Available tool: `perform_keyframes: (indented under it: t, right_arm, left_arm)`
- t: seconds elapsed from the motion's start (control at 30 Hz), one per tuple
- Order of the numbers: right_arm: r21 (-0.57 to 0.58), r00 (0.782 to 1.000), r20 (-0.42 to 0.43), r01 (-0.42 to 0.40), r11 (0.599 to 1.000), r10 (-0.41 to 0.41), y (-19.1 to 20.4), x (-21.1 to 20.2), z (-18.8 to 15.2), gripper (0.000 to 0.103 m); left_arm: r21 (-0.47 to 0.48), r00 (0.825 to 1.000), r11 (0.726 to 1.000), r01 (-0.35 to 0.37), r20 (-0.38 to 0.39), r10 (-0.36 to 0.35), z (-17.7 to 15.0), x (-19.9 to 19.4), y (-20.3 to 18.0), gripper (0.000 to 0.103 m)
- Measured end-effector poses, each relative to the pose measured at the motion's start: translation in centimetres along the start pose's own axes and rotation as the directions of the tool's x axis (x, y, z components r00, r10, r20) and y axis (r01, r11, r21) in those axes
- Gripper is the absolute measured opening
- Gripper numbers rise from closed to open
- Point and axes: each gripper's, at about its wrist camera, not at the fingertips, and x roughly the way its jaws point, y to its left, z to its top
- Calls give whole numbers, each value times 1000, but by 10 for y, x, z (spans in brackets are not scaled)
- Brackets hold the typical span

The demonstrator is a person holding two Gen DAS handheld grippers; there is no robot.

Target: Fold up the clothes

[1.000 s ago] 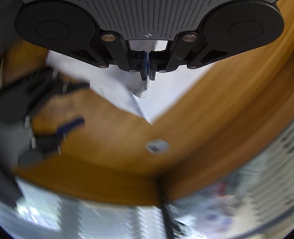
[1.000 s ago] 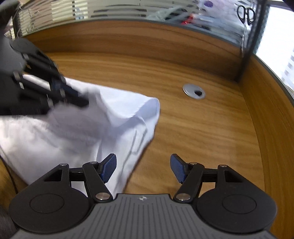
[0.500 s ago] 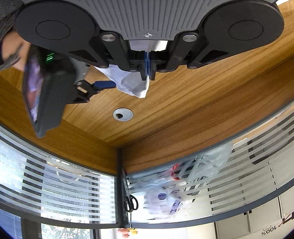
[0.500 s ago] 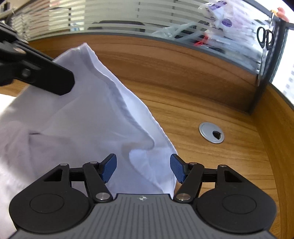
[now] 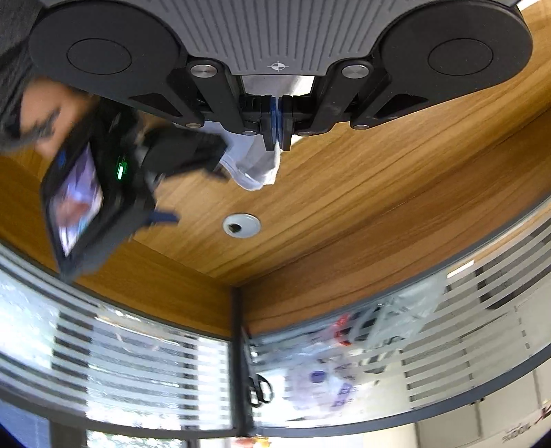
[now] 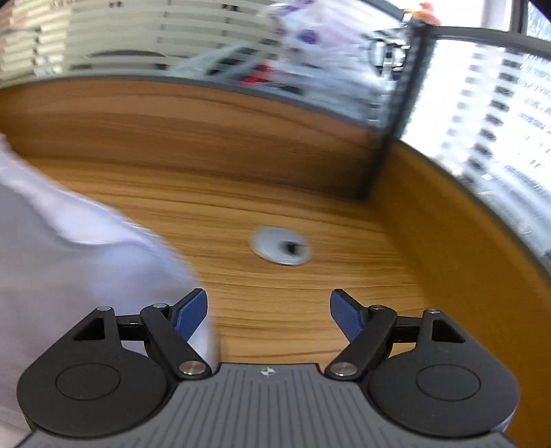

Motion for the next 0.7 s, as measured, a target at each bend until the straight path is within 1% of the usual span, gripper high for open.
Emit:
perform_keyframes:
  t: [0.1, 0.3, 0.4, 0.5, 0.57, 0.63, 0.7]
  right_arm:
    - [-11, 999, -31, 26, 1000, -26, -21, -1, -11, 84]
    - [-5, 998, -62, -2, 1000, 2, -43, -18, -26, 86]
    - [11, 997, -72, -33, 999, 33, -47, -29, -26, 86]
    - [28, 993, -60, -102, 994, 103, -44, -46, -25, 86]
    - [40, 985, -50, -162, 986, 164, -43, -55, -20, 86]
    - [37, 979, -42, -199, 979, 200, -38, -62, -16, 86]
    - [15, 975, -40, -219, 976, 220, -30, -68, -13, 86]
  left_arm:
    - [70, 999, 997, 33, -21, -32, -8, 6, -9, 3]
    - [193, 994, 978, 86, -80, -71, -28, 26, -31, 4]
    - [236, 992, 966, 101, -104, -78, -38, 37, -41, 4]
    - [241, 989, 964, 109, -126, -80, -43, 47, -45, 4]
    - [227, 986, 967, 115, -144, -83, -47, 55, -46, 4]
    - [219, 984, 969, 113, -160, -78, -51, 62, -48, 4]
    - [211, 981, 971, 115, -178, -78, -56, 69, -51, 5]
